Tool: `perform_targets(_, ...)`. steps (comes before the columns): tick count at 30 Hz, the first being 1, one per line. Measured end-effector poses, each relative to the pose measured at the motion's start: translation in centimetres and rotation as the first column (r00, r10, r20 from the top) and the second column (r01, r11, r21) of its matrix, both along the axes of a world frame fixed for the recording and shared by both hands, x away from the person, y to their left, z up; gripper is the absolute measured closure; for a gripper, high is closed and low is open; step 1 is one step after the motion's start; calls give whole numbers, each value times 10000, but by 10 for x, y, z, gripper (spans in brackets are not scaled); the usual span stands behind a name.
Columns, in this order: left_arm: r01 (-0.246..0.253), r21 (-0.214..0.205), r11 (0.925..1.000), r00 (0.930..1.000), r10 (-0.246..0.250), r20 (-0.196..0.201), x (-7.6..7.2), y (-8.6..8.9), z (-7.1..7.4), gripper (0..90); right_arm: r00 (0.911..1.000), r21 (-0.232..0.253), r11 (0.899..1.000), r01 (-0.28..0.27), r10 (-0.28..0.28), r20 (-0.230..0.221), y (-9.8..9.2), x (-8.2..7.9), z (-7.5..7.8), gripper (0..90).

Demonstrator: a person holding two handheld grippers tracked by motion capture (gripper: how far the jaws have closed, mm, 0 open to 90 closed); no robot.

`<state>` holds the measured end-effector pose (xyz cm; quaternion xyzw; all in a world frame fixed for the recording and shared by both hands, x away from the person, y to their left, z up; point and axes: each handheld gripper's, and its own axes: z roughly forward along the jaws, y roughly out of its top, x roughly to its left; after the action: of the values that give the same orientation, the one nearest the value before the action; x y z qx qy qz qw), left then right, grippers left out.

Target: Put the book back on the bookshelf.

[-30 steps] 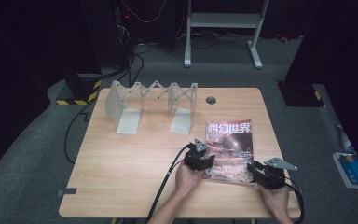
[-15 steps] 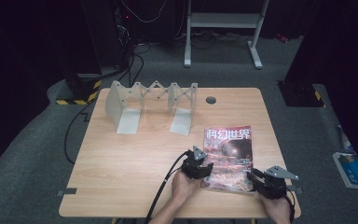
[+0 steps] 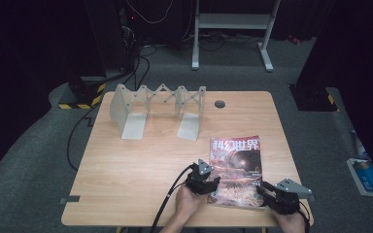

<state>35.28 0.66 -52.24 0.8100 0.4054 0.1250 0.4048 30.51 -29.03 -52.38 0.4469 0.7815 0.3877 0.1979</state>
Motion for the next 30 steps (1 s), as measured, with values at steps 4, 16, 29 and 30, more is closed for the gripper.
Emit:
perform_targets(4, -5, -85, 10000, 10000, 5, 65, -5, 3, -1, 500, 9999, -27, 9999, -113, 113, -9, 1, -2, 0, 633)
perform_targets(16, -152, -288, 9995, 9996, 159, 239, -15, 12, -4, 498, 9993, -41, 9993, -379, 379, 46, 7, -5, 0, 633)
perform_targets(29, -389, -351, 9986, 9987, 400, 306, -24, 25, -5, 497, 9973, -37, 9974, -726, 726, 52, 17, -6, -1, 632)
perform_targets(30, -383, -340, 9987, 9987, 395, 333, -24, 27, -5, 497, 9973, -6, 9973, -740, 740, 27, 18, -6, -1, 632)
